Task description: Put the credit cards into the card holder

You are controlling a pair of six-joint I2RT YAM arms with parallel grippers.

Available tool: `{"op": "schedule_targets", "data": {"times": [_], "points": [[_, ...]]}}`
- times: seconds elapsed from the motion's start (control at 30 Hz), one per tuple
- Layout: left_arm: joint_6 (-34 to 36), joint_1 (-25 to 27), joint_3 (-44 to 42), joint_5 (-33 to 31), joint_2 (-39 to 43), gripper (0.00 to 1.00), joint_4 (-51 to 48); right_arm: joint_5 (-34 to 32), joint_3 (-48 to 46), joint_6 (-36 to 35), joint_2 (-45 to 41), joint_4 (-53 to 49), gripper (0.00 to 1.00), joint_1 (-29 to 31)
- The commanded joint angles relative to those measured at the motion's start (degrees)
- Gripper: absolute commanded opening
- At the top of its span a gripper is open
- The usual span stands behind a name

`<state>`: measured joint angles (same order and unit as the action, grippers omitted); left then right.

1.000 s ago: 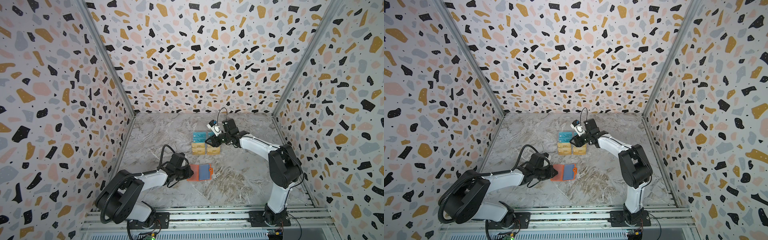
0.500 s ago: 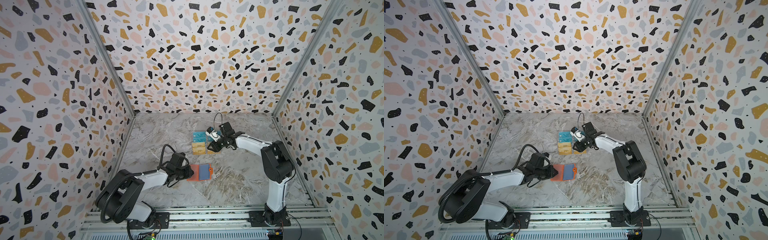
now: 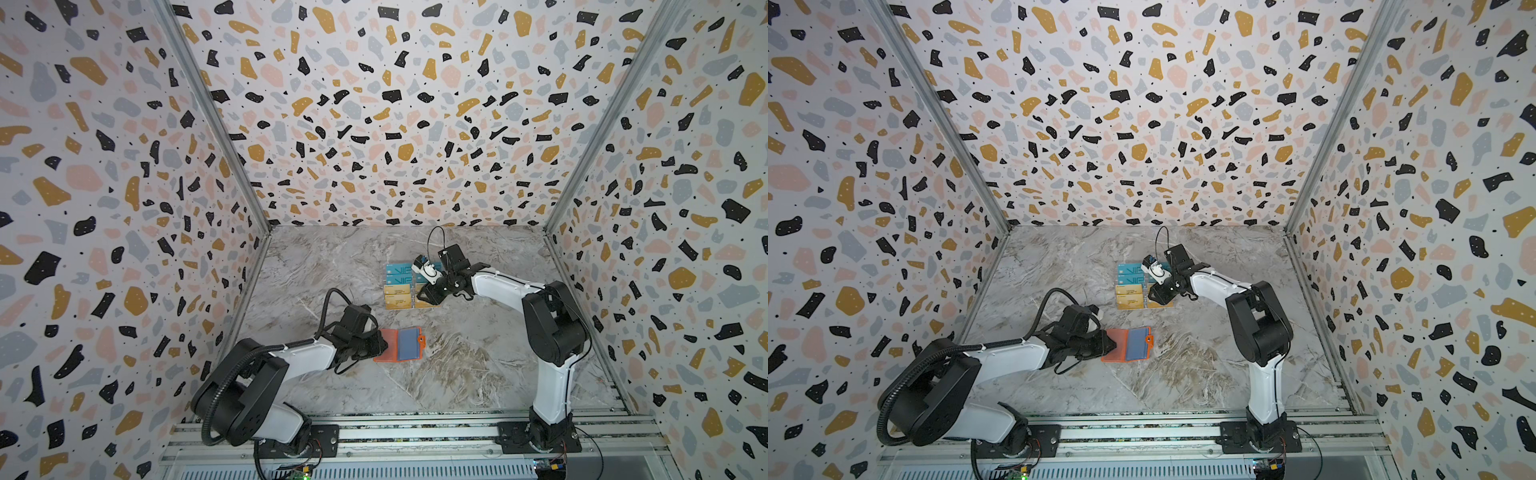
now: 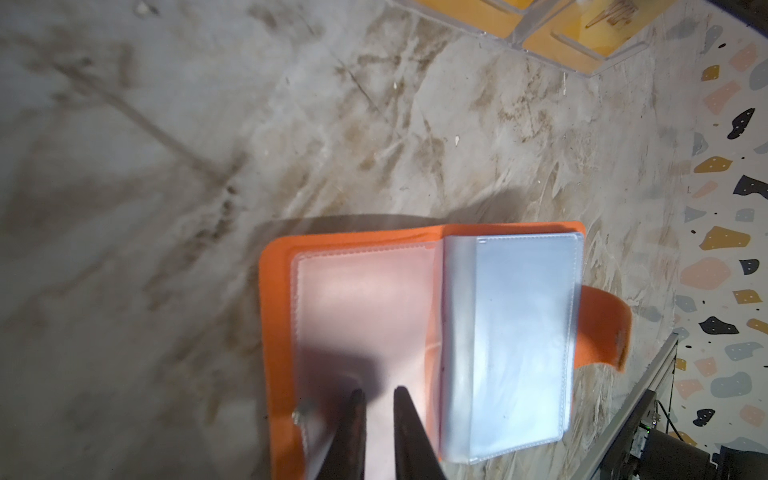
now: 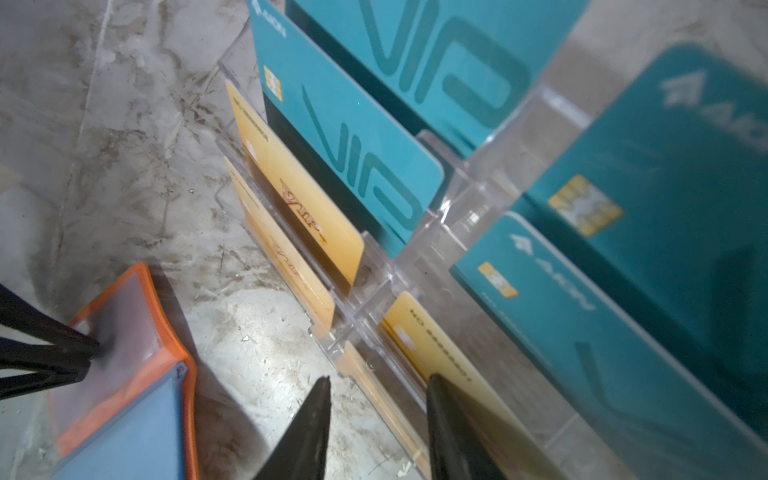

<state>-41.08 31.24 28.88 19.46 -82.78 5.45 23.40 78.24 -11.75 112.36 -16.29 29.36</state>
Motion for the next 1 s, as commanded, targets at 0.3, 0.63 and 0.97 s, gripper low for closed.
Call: {"op": "schedule_targets", "data": {"times": [0.3,0.63,0.97], "points": [[2.05,-0.22,1.33,-0.31,-1.34,0.17,-5.17,-1.65,2.36,-2.82,-0.25,-6.7,0.36,0.87],[2.14,-0.31,1.24,0.05,-1.27,0.18,-5.09,-5.0,2.76,-4.16,0.05,-8.38,0.44,1.44],[2.41,-0.48,1.0,0.15,-1.01,0.18,-5.1,-5.07,3.28,-4.51,-1.09,-7.24,0.3,1.41]]}}
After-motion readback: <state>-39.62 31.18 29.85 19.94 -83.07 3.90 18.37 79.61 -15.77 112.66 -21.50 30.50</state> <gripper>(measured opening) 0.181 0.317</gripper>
